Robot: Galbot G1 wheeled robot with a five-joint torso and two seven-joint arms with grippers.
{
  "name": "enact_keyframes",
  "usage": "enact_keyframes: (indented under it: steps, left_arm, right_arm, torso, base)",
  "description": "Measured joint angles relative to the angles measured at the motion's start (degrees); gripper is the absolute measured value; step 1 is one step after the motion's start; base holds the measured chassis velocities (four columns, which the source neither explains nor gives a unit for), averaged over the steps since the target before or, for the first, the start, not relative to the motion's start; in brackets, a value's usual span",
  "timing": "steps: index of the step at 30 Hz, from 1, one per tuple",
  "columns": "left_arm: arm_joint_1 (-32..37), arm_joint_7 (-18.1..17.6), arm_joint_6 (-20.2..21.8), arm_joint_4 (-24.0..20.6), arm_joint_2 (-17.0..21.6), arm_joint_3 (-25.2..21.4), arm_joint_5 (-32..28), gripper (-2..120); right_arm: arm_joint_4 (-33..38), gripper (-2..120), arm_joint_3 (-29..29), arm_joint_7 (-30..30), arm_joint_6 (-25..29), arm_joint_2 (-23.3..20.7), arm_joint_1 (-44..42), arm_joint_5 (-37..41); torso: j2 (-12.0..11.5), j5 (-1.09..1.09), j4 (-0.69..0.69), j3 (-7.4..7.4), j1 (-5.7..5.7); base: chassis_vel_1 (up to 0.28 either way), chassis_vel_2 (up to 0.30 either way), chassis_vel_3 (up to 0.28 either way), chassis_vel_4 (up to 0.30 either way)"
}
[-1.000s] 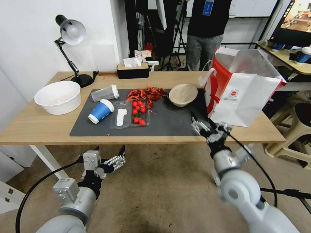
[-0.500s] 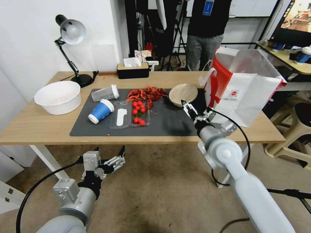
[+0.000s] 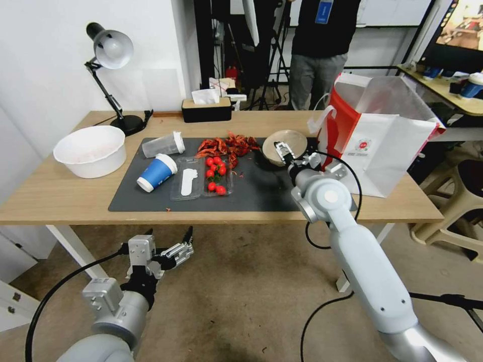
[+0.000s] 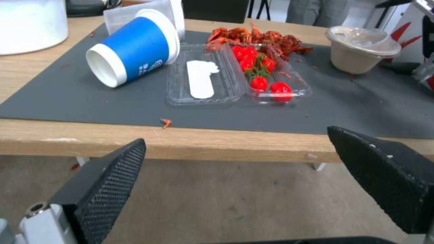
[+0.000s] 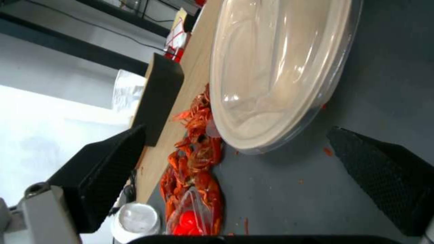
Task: Pick up the trash from the table and place it into the takeout bag.
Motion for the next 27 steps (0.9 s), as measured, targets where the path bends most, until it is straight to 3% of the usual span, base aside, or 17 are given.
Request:
enact_keyframes:
  steps: [10,16,27]
  left_arm:
    - [-0.13,0.15,-0.12,0.26,0.48,0.01,0.15,100]
    - [0.03,0.21,-0.37,0.26,0.35,0.14,0.37,100]
    - [0.44,0.34,-0.7,0.1,0.16,0.39,1.15,100]
  right_arm:
    - [-3.66,100,1.42,2.26,0.84,1.05,3.06,0.59]
    - [-4.75,90,1.64,3.41,-0.01,0.86,3.46,0.91]
    - [-5.25,44,1.77,4.16,-0.51,1.37,3.15,0.04]
  torso:
    - [0.01,0.01,-0.01,0.0,-0.01]
    - [0.01,0.01,-0.01,0.0,-0.01]
    - [0.01,0.01,-0.01,0.0,-0.01]
  base:
    - [0.0,0.0,0.0,0.0]
    - [0.0,0.0,0.0,0.0]
    - [0.0,0.0,0.0,0.0]
